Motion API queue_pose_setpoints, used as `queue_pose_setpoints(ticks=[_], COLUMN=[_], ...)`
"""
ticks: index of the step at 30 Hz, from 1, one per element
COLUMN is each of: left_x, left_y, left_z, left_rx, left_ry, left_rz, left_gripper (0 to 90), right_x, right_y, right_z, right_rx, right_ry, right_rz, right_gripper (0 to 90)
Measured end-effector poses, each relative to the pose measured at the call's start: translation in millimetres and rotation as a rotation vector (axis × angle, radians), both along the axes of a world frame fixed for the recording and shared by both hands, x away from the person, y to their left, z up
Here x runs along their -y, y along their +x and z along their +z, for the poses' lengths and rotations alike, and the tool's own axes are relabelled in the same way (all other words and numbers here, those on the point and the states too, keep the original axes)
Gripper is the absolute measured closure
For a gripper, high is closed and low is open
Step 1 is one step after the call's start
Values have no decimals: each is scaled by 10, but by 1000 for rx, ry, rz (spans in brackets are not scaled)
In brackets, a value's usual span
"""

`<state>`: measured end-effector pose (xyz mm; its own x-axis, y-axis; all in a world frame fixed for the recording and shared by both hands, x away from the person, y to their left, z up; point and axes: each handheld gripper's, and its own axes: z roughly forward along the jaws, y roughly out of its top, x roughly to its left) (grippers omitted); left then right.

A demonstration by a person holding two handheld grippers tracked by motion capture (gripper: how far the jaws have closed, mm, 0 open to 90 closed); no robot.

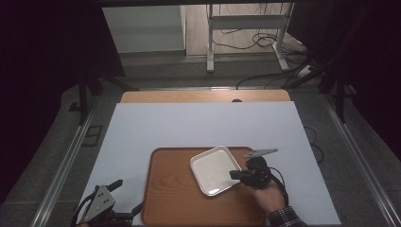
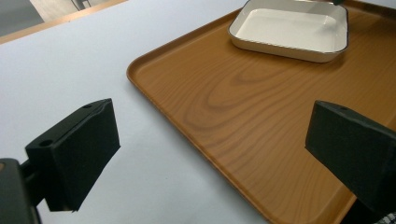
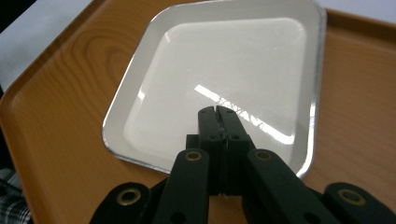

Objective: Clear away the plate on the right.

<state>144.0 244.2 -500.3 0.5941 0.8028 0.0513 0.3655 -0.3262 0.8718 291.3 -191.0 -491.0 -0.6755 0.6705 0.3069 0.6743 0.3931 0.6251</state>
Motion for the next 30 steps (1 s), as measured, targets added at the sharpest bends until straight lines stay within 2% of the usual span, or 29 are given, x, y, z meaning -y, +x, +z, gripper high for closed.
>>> queue_pose_setpoints(ticks=[9, 19, 24, 30], left_x=[5, 12, 14, 17], left_y=[0, 0, 1, 1], left_z=[0, 0, 0, 0], left_rx=[1, 1, 1, 1], left_ry=[3, 8, 10, 13], left_rz=[-2, -4, -5, -6], left_gripper=[25, 25, 25, 25], right_x=[-72, -131, -192, -223], right_y=[-141, -302, -310, -296], right_z=[-27, -101, -160, -179], right_rx=[-13, -55, -65, -72], right_ry=[-20, -44, -77, -67], right_rz=[49, 102, 129, 146], right_gripper=[895, 894, 895, 895])
